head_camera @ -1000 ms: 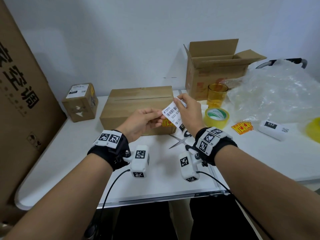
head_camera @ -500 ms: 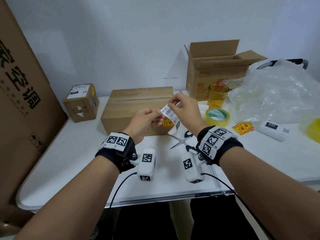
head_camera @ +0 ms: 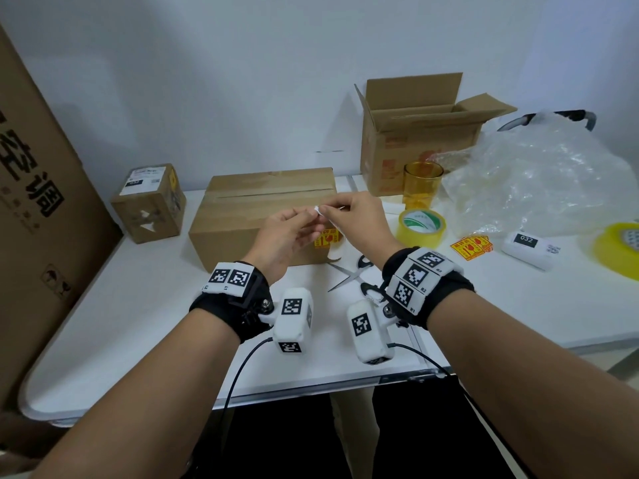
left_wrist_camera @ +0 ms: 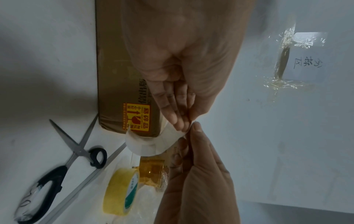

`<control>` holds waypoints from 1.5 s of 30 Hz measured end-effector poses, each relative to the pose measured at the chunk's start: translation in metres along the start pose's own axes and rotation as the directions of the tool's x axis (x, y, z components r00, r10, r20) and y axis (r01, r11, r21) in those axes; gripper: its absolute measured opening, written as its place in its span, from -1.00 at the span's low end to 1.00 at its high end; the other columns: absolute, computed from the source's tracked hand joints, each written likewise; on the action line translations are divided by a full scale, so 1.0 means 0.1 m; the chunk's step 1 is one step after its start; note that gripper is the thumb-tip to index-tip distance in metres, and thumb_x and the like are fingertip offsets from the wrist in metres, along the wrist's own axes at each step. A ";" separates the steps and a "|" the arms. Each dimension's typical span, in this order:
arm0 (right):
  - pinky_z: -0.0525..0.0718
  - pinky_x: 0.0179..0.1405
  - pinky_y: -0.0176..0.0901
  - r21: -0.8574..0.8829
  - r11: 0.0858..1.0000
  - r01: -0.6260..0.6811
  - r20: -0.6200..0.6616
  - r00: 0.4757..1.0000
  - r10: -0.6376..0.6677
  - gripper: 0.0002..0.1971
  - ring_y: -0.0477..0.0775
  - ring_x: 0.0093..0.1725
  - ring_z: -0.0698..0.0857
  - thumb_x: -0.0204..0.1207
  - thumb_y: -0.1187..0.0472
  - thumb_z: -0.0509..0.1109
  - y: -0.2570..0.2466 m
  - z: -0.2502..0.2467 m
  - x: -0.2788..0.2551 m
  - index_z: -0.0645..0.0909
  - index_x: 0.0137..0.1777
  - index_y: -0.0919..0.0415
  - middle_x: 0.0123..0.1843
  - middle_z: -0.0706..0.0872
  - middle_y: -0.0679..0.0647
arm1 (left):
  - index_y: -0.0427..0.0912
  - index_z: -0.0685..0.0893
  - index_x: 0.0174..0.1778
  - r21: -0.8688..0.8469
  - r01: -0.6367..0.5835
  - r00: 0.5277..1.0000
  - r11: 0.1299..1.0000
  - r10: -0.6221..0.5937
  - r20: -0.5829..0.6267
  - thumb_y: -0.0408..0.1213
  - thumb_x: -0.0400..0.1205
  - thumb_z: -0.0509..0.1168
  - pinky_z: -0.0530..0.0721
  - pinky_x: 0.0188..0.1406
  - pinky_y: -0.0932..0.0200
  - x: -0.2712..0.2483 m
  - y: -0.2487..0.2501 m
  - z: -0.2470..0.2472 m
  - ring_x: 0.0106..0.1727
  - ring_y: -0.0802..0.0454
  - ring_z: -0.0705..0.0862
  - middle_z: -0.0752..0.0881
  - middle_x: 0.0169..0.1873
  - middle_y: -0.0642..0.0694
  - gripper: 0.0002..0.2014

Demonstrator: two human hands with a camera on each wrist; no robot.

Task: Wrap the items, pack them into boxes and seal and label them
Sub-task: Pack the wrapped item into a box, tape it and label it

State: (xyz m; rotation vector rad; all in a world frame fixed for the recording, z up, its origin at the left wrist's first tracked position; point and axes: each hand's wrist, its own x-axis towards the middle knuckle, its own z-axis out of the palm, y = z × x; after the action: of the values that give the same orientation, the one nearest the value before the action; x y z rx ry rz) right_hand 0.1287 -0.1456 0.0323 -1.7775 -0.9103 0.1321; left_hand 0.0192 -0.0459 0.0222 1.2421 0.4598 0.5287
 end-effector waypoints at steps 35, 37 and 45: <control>0.69 -0.03 -0.16 -0.086 0.994 0.068 0.001 0.998 -0.069 -0.87 -0.06 -0.13 0.70 0.55 0.17 0.45 -0.06 -0.11 -0.02 0.83 -0.05 0.14 -0.17 0.80 -0.03 | -0.29 0.75 0.13 0.014 -0.023 0.999 1.000 0.023 0.045 -0.29 0.67 0.36 0.74 -0.11 0.31 -0.05 0.05 0.02 -0.17 0.10 0.78 0.83 0.03 -0.19 -0.81; 0.69 -0.02 -0.15 -0.082 0.994 0.070 0.003 0.998 -0.070 -0.88 -0.06 -0.13 0.70 0.55 0.18 0.45 -0.06 -0.10 -0.02 0.82 -0.06 0.14 -0.18 0.80 -0.03 | -0.28 0.75 0.11 0.013 -0.028 0.999 1.000 0.027 0.036 -0.30 0.67 0.37 0.75 -0.11 0.31 -0.05 0.05 0.02 -0.18 0.10 0.77 0.83 0.02 -0.20 -0.83; 0.65 -0.09 -0.26 -0.078 0.994 0.073 0.008 0.997 -0.072 -0.88 -0.11 -0.17 0.69 0.55 0.19 0.45 -0.07 -0.09 -0.01 0.82 -0.06 0.16 -0.19 0.79 -0.05 | -0.35 0.72 0.15 0.040 -0.038 0.999 0.998 0.037 0.002 -0.31 0.67 0.37 0.73 -0.16 0.34 -0.04 0.04 0.04 -0.22 0.11 0.76 0.83 -0.03 -0.19 -0.79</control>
State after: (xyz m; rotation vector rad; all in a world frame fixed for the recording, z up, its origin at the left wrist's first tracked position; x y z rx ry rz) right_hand 0.1289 -0.1520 0.0420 -1.8138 -0.9939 0.0548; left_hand 0.0180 -0.0497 0.0275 1.2917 0.4483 0.5525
